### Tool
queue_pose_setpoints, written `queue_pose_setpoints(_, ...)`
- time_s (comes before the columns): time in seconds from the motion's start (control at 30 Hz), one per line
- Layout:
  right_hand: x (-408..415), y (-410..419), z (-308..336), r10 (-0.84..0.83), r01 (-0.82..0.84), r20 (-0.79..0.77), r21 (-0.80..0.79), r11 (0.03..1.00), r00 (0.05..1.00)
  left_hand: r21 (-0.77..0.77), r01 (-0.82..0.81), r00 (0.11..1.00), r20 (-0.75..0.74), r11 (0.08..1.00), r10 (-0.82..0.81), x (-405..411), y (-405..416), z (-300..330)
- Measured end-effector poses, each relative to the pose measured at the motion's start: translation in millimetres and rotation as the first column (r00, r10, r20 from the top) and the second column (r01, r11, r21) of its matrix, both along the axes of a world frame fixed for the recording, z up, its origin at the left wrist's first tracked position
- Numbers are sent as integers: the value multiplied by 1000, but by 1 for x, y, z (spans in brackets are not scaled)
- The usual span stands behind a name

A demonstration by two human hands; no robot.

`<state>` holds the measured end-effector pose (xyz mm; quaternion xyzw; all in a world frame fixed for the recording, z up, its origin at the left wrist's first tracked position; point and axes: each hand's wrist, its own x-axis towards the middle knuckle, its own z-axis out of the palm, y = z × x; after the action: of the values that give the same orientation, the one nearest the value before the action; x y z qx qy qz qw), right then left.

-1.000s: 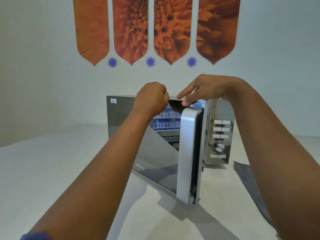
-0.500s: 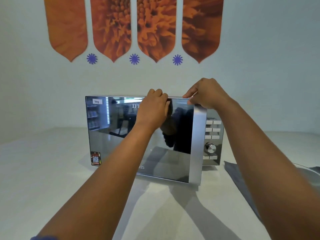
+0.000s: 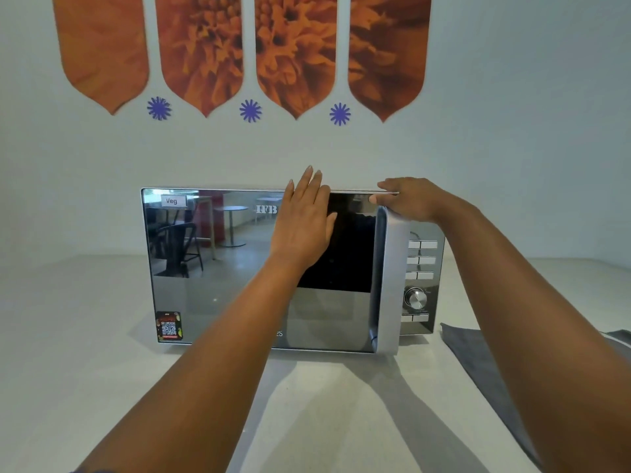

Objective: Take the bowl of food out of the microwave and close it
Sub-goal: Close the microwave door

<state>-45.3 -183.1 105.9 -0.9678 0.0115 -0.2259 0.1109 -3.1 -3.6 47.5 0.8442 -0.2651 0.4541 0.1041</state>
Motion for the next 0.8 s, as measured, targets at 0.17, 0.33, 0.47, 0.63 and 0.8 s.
queue_pose_setpoints(0.17,9,-4,-4,-6,7,68,-22,1000,998,37,-16,1000,-15,999,17,12,-3,-2)
queue_pose_setpoints(0.33,21,-11,-2,-158,163,50,-119,979,986,40,-20,1000,-10,999,20,19,-4,-1)
queue_pose_setpoints(0.47,27,-17,-2,-29,34,64,-88,996,998,23,-18,1000,11,1000,18,22,-5,-3)
queue_pose_setpoints(0.63,27,-20,0,104,-104,67,-3,995,992,14,-19,1000,23,1000,19,23,-7,-4)
queue_pose_setpoints(0.8,33,-23,1,124,-130,145,29,991,982,19,-28,1000,15,999,28,25,-9,-5)
